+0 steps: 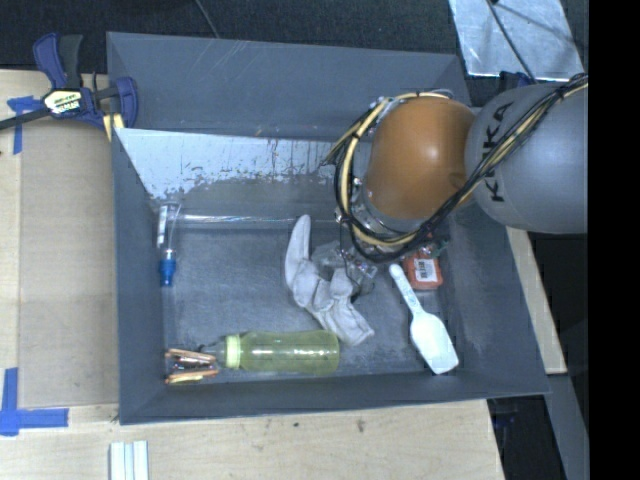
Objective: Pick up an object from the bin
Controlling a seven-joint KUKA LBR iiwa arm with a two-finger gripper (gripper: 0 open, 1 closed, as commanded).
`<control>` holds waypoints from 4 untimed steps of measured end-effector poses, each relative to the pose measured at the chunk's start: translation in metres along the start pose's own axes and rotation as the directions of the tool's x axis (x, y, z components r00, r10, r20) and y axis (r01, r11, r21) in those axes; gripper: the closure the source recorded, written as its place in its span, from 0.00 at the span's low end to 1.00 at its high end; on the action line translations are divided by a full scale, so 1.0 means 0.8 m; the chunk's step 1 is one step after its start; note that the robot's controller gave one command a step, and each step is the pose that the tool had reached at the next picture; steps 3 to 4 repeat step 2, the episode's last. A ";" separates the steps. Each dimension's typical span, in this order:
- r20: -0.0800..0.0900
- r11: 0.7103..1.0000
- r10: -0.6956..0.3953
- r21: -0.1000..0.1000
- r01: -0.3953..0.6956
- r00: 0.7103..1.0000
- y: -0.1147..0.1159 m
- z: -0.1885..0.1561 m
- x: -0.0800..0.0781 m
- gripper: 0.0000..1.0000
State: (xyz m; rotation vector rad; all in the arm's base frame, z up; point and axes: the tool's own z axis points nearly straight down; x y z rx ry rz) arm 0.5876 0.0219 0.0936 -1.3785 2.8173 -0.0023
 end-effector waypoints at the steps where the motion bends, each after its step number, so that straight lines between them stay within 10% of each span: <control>1: -0.002 1.000 0.001 -0.002 -0.001 1.000 0.001 -0.011 0.000 1.00; 4: -0.001 1.000 0.002 -0.001 -0.002 1.000 0.000 -0.025 0.000 1.00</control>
Offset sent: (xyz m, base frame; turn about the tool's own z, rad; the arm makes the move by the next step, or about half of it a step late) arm 0.0001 0.0002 0.0355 0.0000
